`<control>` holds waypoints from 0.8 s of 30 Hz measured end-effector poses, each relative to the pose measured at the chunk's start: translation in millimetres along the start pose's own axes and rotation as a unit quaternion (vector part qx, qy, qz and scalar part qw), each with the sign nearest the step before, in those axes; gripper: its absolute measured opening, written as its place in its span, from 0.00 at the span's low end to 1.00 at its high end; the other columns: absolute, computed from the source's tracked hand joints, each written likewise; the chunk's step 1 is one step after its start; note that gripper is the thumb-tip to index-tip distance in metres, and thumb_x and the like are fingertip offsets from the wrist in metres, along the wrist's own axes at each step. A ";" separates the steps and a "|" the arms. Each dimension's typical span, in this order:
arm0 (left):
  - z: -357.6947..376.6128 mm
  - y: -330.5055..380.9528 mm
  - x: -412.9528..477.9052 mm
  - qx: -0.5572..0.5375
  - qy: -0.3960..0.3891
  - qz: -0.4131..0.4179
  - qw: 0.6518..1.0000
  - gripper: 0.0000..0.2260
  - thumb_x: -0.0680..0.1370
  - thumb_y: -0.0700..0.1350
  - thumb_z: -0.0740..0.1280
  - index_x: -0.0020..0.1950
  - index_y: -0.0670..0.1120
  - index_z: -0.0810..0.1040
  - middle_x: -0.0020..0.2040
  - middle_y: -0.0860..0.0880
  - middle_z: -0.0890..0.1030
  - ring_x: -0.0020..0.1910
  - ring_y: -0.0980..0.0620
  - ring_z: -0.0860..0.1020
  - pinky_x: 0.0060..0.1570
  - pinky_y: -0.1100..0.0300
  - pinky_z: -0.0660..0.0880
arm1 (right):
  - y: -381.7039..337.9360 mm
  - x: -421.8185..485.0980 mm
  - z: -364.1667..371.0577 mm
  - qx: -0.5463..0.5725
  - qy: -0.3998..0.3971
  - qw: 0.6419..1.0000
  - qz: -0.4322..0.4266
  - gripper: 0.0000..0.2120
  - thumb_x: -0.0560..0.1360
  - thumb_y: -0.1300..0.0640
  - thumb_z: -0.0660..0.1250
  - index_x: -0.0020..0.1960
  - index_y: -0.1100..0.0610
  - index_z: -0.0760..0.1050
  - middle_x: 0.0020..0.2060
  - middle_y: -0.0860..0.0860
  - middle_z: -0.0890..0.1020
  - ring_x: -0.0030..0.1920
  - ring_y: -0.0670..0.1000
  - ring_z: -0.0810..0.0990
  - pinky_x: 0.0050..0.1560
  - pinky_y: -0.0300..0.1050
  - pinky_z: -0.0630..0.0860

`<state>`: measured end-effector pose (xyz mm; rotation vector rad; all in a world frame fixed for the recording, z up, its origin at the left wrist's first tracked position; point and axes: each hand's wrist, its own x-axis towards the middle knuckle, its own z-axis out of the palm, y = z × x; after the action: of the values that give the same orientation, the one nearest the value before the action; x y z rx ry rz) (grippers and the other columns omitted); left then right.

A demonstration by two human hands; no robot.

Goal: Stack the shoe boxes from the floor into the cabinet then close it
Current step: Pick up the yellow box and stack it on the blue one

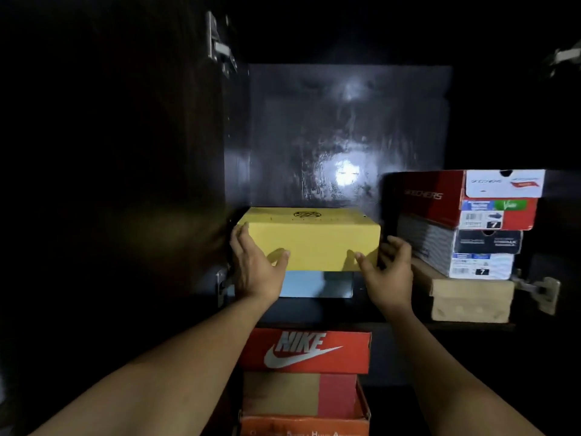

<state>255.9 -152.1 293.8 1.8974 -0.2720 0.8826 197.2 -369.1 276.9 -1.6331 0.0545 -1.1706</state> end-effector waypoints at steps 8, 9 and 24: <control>36.4 -41.0 14.0 0.193 -0.151 0.045 0.969 0.42 0.75 0.58 0.71 0.80 0.48 0.52 0.81 0.52 0.37 0.80 0.47 0.42 0.72 0.46 0.65 | 45.6 22.0 25.6 -0.147 -0.161 0.976 -0.015 0.41 0.73 0.53 0.76 0.79 0.54 0.59 0.74 0.50 0.68 0.73 0.49 0.68 0.72 0.42 0.65; 39.5 -43.7 17.6 0.197 -0.164 0.042 0.966 0.42 0.75 0.58 0.71 0.81 0.48 0.51 0.81 0.52 0.37 0.80 0.47 0.42 0.72 0.46 0.65 | 49.1 25.7 27.4 -0.169 -0.179 0.969 -0.009 0.42 0.73 0.53 0.75 0.80 0.54 0.56 0.77 0.50 0.62 0.75 0.50 0.64 0.75 0.44 0.62; 18.0 -32.4 21.9 0.197 -0.259 -0.018 0.945 0.39 0.76 0.60 0.69 0.80 0.46 0.56 0.81 0.48 0.49 0.79 0.44 0.54 0.72 0.47 0.62 | 44.4 25.3 6.7 -0.232 -0.271 0.932 0.061 0.51 0.67 0.31 0.73 0.80 0.43 0.51 0.78 0.52 0.59 0.76 0.55 0.64 0.73 0.59 0.67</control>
<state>297.0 -147.6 281.9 2.4892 -0.3948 0.4133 236.9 -397.3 260.1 -2.2903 0.0820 -0.5982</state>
